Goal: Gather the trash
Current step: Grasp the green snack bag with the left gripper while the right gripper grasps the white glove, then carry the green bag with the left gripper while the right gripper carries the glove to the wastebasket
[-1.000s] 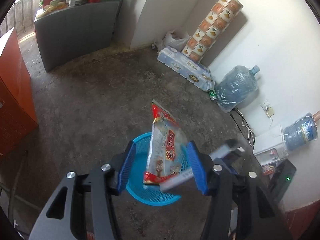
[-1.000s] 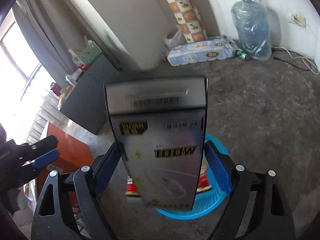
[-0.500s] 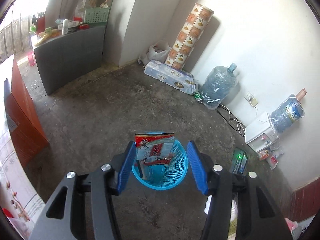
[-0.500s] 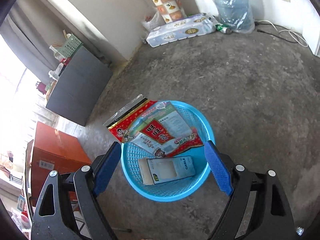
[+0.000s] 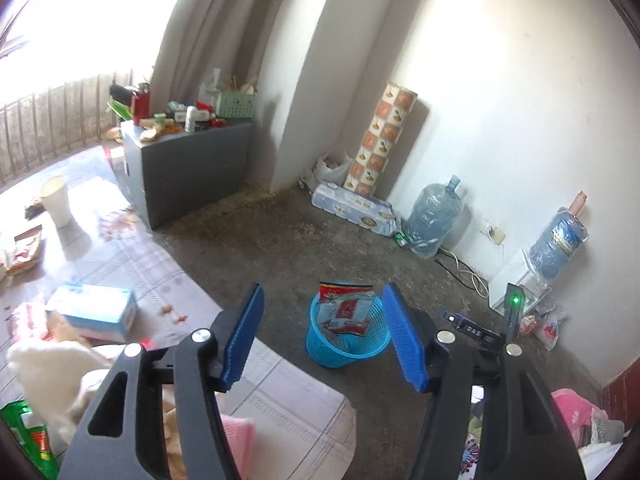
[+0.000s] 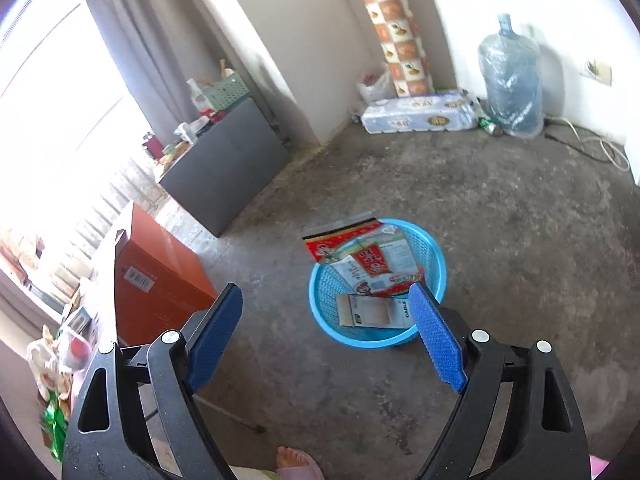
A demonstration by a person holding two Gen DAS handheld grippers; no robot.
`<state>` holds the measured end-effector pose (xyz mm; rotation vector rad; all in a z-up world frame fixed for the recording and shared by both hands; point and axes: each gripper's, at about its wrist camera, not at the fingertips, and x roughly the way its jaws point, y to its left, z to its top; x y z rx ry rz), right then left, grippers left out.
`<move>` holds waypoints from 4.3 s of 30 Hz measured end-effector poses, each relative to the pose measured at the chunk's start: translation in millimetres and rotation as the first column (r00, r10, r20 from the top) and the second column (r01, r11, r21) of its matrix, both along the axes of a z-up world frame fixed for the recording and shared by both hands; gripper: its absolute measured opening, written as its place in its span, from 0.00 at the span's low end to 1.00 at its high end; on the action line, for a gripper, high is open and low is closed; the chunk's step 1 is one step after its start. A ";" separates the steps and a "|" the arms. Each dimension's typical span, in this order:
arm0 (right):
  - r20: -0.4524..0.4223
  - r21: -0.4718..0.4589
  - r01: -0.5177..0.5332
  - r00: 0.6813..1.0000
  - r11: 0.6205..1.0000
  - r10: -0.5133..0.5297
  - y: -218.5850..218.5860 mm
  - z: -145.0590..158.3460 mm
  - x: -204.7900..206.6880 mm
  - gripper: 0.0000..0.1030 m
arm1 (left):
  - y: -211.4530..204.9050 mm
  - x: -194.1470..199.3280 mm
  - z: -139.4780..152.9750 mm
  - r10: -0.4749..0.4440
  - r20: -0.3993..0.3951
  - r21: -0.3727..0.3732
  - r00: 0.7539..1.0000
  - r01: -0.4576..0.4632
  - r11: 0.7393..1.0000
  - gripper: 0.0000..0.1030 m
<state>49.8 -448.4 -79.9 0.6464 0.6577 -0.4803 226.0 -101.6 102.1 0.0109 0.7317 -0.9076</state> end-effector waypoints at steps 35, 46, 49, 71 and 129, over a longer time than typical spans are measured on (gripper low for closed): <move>0.077 -0.160 -0.718 0.675 0.677 0.734 313.3 75.3 72.8 0.92 | 350.7 -78.0 -93.9 0.723 -0.079 0.088 0.687 -0.717 0.691 0.72; 0.024 -0.112 -0.723 0.684 0.682 0.729 316.8 67.0 93.5 0.92 | 358.9 26.4 -147.8 0.600 -0.261 0.282 0.756 -0.535 0.797 0.69; 0.023 -0.104 -0.730 0.678 0.676 0.735 318.0 68.2 103.5 0.92 | 350.2 30.4 -157.5 0.578 -0.280 0.311 0.766 -0.498 0.810 0.56; -0.109 -0.278 -0.830 0.527 0.483 0.843 415.4 91.9 201.2 0.74 | 337.3 -25.3 -164.6 0.579 -0.280 0.204 0.766 -0.542 0.815 0.01; 0.303 -0.138 -0.382 0.862 0.914 0.407 148.7 161.1 59.6 0.06 | 111.0 -38.5 37.2 0.144 0.135 -0.037 0.980 -0.140 0.989 0.00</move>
